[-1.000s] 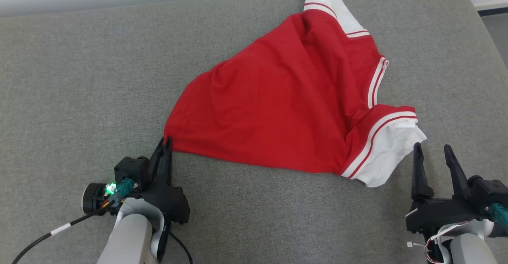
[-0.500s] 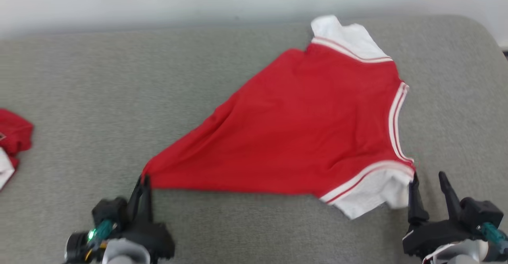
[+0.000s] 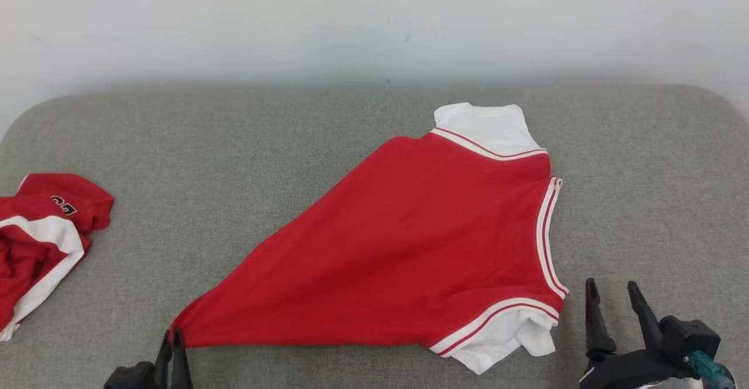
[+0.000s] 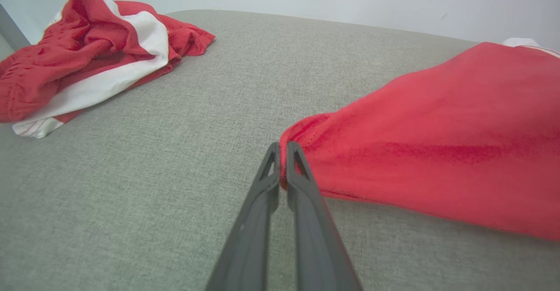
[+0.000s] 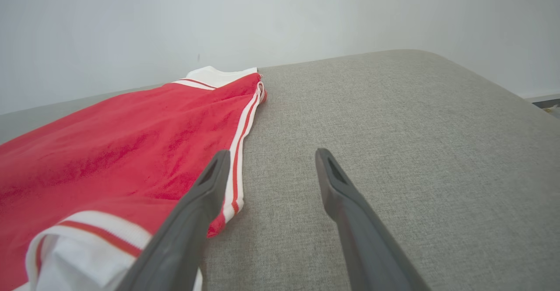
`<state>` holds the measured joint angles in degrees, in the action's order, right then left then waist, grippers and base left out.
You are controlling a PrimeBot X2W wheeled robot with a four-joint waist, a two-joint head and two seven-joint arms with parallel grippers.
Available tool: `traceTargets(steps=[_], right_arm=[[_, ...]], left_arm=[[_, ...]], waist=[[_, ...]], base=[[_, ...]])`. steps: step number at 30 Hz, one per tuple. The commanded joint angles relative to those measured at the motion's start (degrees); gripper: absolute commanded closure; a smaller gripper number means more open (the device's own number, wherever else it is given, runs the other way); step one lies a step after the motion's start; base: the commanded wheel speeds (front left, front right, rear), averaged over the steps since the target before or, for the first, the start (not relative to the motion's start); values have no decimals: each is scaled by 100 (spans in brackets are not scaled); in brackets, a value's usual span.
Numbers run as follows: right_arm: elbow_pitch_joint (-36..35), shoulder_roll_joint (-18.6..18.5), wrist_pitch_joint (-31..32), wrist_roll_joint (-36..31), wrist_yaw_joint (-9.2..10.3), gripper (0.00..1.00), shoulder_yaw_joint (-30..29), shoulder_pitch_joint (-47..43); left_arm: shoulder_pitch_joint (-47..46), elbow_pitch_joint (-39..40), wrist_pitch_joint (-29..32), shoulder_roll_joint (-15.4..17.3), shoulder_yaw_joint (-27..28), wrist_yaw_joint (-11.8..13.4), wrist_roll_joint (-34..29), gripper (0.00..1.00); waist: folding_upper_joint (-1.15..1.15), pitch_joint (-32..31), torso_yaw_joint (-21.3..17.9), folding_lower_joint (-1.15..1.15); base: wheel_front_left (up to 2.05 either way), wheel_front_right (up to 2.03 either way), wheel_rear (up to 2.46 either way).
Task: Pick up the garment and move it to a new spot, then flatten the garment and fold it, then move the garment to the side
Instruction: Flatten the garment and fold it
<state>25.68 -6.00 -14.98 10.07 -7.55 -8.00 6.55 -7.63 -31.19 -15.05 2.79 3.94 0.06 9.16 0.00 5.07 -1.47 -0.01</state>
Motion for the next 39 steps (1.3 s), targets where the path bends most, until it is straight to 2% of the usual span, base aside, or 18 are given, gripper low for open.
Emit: traceTargets(steps=[1, 12, 18, 30, 39], right_arm=[[-30, 31, -28, 33, 13, 0, 60, -90], [-201, 174, -28, 11, 13, 0, 418, -421], [-281, 231, -28, -74, 13, 0, 527, -600], [-312, 283, -28, -143, 13, 0, 655, -847], [-12, 237, -28, -206, 13, 0, 700, -827]], left_arm=[[123, 114, -18, 19, 49, 39, -33, 0], [868, 821, -18, 14, -119, -38, -145, 0], [1139, 1133, -18, 12, -256, 34, -61, 0], [1347, 1160, -18, 12, -266, -17, -69, 0], [1248, 1109, -18, 12, -410, -8, 42, 0]], waist=[[0, -169, -9, 1], [0, -533, -63, 1], [0, -644, -14, 1], [0, -852, -28, 1], [0, -659, 21, 1]], base=[[0, 0, 0], [0, 0, 0], [0, 0, 0], [0, 0, 0], [0, 0, 0]])
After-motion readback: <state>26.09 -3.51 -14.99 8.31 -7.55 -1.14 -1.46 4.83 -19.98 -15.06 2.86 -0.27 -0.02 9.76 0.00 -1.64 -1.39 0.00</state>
